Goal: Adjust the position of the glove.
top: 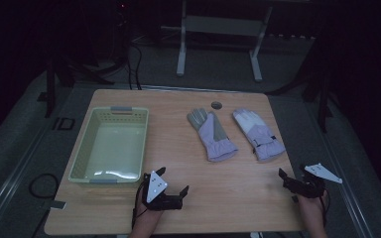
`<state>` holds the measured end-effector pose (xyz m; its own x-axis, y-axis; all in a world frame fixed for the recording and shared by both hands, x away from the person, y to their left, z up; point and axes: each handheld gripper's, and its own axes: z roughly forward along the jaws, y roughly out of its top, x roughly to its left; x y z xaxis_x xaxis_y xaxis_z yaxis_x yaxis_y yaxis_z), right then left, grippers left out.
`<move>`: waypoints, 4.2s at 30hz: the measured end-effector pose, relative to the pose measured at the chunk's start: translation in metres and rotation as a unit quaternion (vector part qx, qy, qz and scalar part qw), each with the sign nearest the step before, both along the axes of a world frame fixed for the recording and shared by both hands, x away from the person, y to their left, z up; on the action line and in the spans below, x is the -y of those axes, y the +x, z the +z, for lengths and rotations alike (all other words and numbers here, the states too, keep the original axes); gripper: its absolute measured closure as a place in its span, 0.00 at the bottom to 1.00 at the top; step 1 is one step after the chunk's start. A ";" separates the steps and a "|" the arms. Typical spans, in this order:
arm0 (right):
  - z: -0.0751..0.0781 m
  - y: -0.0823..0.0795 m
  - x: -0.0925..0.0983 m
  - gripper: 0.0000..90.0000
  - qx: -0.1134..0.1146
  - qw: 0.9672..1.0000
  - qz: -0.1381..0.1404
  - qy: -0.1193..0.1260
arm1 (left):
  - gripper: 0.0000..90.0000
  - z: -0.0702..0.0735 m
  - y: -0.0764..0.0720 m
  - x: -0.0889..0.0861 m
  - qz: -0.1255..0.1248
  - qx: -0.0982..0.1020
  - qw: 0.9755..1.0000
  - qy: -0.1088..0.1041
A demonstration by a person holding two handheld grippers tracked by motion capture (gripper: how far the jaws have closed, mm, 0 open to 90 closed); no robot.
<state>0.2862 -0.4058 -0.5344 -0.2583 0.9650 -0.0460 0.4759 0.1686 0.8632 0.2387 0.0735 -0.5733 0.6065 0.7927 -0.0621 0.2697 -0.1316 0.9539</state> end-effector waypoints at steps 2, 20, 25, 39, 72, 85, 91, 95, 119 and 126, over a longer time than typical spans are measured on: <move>0.003 0.002 0.000 0.14 -0.007 1.000 0.002 0.004 | 0.00 0.000 0.000 0.001 0.000 0.001 1.000 0.002; 0.074 0.026 -0.017 0.20 -0.008 0.999 0.035 0.030 | 0.00 0.000 0.000 0.001 -0.005 -0.001 1.000 -0.001; 0.094 0.029 -0.028 0.20 0.017 0.999 0.036 0.028 | 0.00 0.000 0.000 0.000 -0.005 -0.001 1.000 -0.003; 0.122 0.031 -0.063 0.29 0.050 0.996 0.059 0.032 | 0.00 0.000 0.000 0.000 -0.010 0.000 1.000 -0.005; 0.076 0.128 -0.172 0.45 -0.096 0.975 0.199 -0.003 | 0.00 0.000 -0.001 0.001 -0.016 0.000 1.000 -0.003; 0.051 0.165 -0.200 0.47 -0.112 0.971 0.201 -0.057 | 0.00 0.000 -0.001 0.001 -0.016 0.001 1.000 -0.003; 0.037 0.182 -0.204 0.49 -0.136 0.971 0.191 -0.036 | 0.00 0.000 0.000 0.000 -0.016 0.000 1.000 -0.004; 0.023 0.188 -0.209 0.51 -0.157 0.969 0.180 -0.056 | 0.00 0.000 0.000 0.001 -0.017 0.001 1.000 -0.001; 0.003 0.186 -0.216 0.96 -0.192 0.969 0.147 -0.046 | 0.00 0.000 0.000 -0.001 -0.016 -0.004 1.000 -0.010; 0.032 0.167 -0.213 0.96 -0.162 0.979 0.121 -0.002 | 0.00 0.000 0.000 -0.001 -0.016 -0.004 1.000 -0.008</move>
